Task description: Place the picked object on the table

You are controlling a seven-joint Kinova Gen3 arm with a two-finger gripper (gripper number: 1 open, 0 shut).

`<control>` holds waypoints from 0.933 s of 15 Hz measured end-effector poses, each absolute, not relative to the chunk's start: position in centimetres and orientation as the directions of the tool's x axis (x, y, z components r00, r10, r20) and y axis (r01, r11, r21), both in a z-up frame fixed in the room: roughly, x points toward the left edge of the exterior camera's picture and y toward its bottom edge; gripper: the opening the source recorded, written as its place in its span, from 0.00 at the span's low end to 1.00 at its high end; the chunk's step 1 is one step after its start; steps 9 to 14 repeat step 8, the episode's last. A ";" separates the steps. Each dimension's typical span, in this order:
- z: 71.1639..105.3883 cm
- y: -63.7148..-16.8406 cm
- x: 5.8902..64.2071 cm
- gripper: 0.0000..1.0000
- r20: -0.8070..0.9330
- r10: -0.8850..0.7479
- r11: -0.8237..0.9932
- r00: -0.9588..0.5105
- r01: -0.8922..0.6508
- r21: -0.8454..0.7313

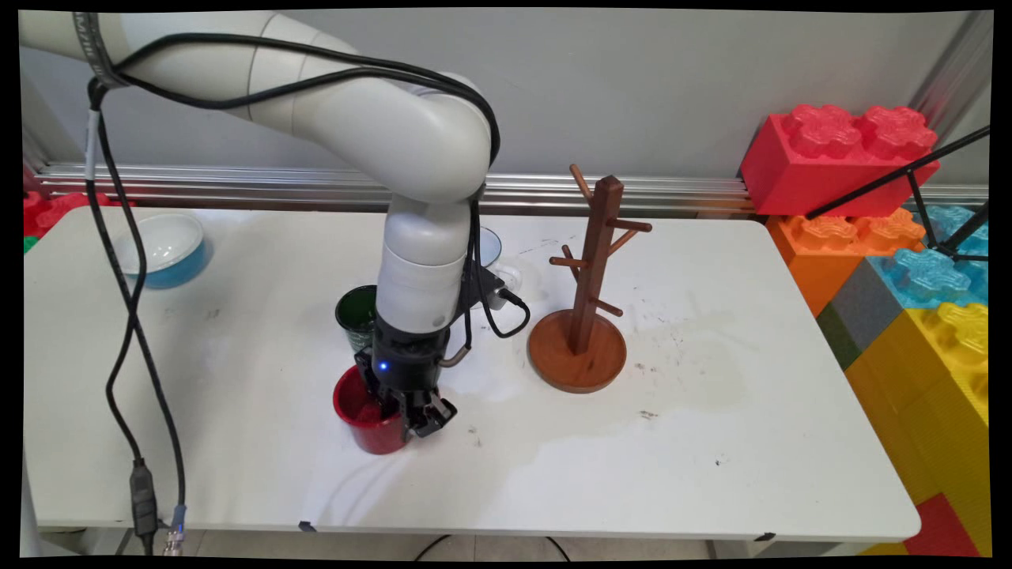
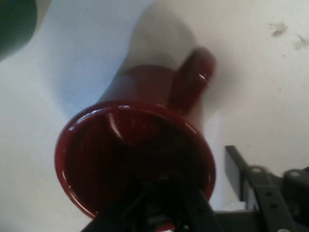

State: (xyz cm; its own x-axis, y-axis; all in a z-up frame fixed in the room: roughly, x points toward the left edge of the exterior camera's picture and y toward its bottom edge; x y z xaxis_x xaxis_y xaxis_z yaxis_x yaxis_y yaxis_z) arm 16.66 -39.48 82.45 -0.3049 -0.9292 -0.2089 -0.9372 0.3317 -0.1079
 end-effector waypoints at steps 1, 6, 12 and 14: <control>82.4 -39.6 16.7 1.00 -0.211 -0.929 0.331 -0.304 -0.938 -0.107; 82.4 -40.3 16.8 1.00 -0.214 -0.928 0.334 -0.307 -0.937 -0.103; 82.7 -40.6 16.8 1.00 -0.205 -0.927 0.340 -0.315 -0.935 -0.098; 82.7 -40.6 16.8 1.00 -0.205 -0.927 0.340 -0.315 -0.935 -0.098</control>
